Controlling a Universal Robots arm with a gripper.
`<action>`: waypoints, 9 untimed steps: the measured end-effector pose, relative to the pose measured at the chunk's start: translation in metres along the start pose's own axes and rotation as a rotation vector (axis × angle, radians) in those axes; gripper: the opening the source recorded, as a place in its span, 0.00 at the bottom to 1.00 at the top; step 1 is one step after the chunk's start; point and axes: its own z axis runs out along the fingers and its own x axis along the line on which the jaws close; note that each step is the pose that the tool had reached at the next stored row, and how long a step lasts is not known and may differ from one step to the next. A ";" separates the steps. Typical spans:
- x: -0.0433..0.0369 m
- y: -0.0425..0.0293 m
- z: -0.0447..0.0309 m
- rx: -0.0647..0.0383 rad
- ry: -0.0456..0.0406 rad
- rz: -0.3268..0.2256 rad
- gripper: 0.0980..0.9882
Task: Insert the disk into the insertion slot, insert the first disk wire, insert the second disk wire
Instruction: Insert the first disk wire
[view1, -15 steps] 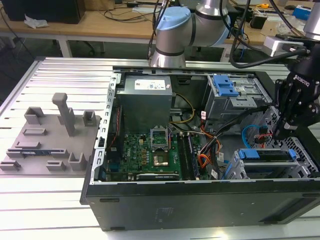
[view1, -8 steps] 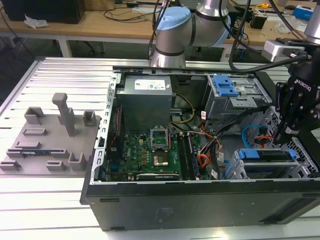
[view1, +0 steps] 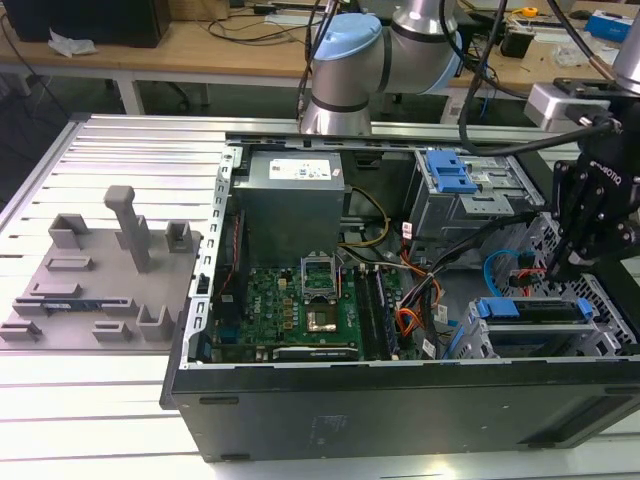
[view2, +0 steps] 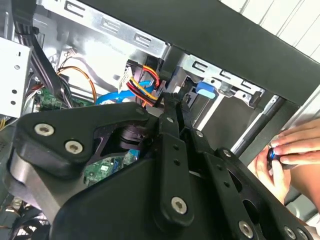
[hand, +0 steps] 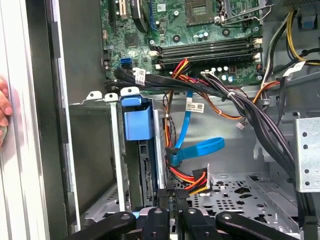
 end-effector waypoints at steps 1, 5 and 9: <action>0.0001 0.0000 0.0001 0.000 -0.0002 0.000 0.07; 0.0062 0.0059 0.0008 -0.001 -0.0087 0.000 0.07; 0.0181 0.0052 0.0027 0.010 -0.0448 0.000 0.07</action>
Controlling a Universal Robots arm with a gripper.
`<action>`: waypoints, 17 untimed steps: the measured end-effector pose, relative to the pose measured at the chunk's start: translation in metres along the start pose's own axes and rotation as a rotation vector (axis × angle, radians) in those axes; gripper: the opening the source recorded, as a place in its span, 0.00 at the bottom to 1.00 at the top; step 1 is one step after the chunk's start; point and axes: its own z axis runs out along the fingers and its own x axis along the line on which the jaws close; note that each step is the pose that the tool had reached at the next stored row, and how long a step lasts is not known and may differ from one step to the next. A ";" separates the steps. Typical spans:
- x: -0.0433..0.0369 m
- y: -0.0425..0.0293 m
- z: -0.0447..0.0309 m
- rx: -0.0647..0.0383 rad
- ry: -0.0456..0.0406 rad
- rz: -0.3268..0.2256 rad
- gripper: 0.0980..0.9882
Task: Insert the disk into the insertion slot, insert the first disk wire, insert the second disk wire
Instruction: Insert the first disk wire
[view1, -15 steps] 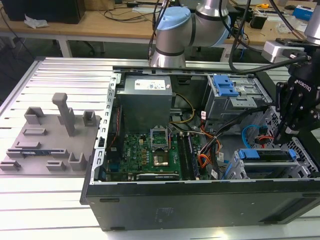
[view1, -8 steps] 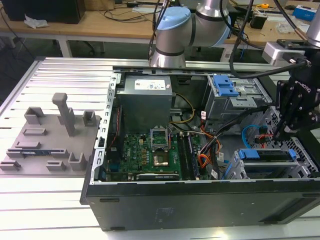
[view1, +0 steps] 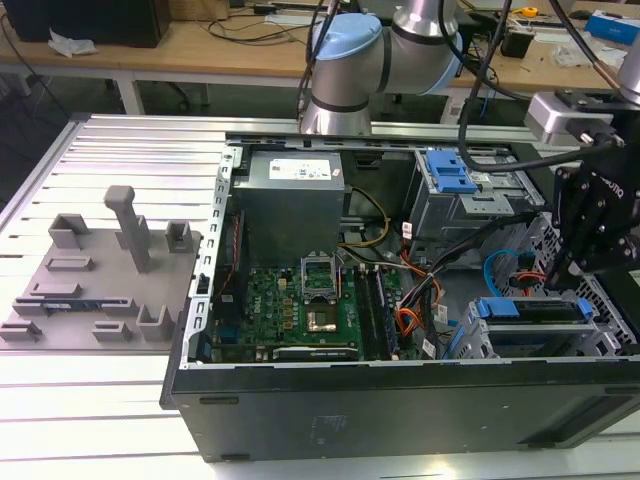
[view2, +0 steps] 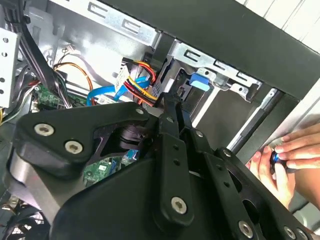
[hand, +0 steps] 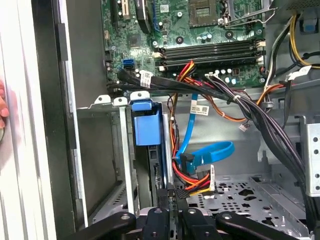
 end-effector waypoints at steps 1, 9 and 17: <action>0.0011 -0.0001 0.0001 0.002 -0.0062 -0.001 0.07; 0.0098 -0.0007 0.0010 0.004 -0.0217 -0.003 0.07; 0.0100 -0.0003 0.0013 0.003 -0.0214 0.001 0.07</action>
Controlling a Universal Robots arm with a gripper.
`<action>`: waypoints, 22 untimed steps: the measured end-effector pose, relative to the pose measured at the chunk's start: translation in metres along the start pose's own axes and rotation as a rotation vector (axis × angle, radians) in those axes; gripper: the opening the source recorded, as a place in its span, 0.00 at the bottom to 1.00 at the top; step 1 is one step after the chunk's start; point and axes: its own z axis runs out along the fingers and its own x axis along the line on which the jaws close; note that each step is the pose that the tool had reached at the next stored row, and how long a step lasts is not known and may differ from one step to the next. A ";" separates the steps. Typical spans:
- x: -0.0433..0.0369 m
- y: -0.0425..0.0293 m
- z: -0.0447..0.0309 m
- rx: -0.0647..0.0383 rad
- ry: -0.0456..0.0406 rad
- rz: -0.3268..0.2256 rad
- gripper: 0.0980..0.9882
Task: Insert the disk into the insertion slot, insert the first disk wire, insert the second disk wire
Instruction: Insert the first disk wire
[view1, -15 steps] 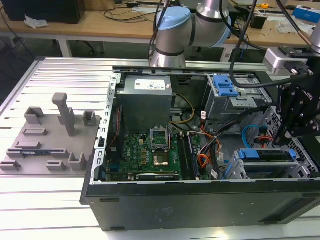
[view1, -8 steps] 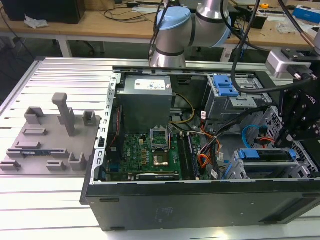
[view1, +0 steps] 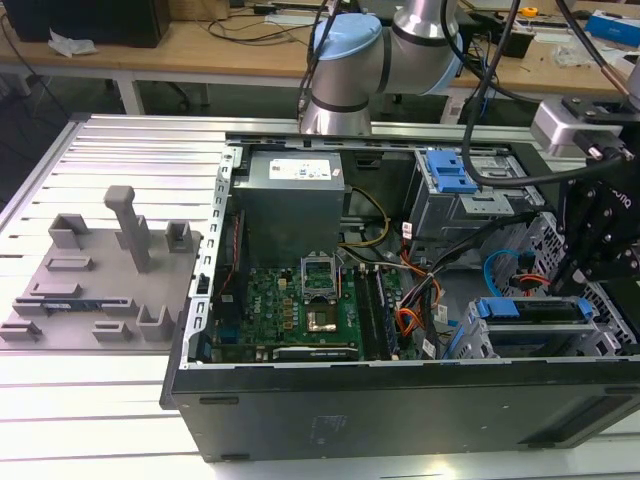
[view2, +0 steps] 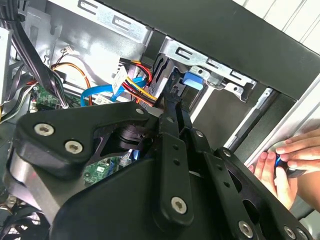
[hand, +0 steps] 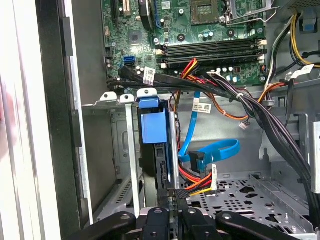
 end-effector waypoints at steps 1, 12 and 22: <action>0.0000 0.0000 0.0002 0.000 0.0000 0.002 0.07; 0.0008 0.0000 0.0008 -0.001 -0.0040 0.012 0.07; 0.0034 -0.0002 0.0018 -0.002 -0.0040 0.012 0.07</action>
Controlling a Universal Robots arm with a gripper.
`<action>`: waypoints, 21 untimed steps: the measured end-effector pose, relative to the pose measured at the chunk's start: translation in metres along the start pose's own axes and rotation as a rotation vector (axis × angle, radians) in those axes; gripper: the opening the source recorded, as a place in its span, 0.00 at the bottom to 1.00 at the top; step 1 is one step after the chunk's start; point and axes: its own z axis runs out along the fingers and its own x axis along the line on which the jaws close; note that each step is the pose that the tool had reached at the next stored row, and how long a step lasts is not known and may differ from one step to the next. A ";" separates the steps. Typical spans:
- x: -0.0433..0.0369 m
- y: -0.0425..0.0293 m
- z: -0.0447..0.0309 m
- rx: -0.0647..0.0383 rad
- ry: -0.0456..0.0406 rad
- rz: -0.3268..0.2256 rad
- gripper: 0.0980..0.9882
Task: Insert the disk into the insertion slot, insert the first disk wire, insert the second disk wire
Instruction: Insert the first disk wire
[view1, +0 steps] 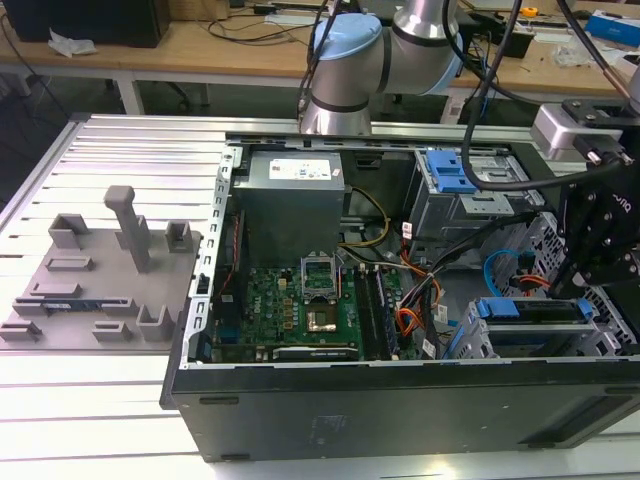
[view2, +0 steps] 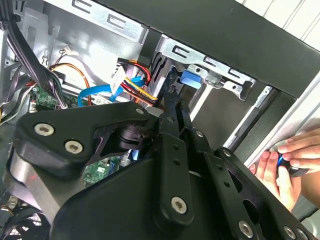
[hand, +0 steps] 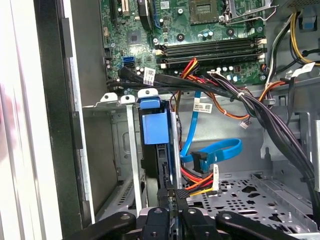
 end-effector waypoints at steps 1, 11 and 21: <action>0.0001 0.0000 0.0001 0.000 0.0000 0.000 0.07; -0.0009 0.0001 0.0017 0.000 -0.0001 0.000 0.07; -0.0021 -0.0001 0.0016 0.000 0.0001 0.000 0.07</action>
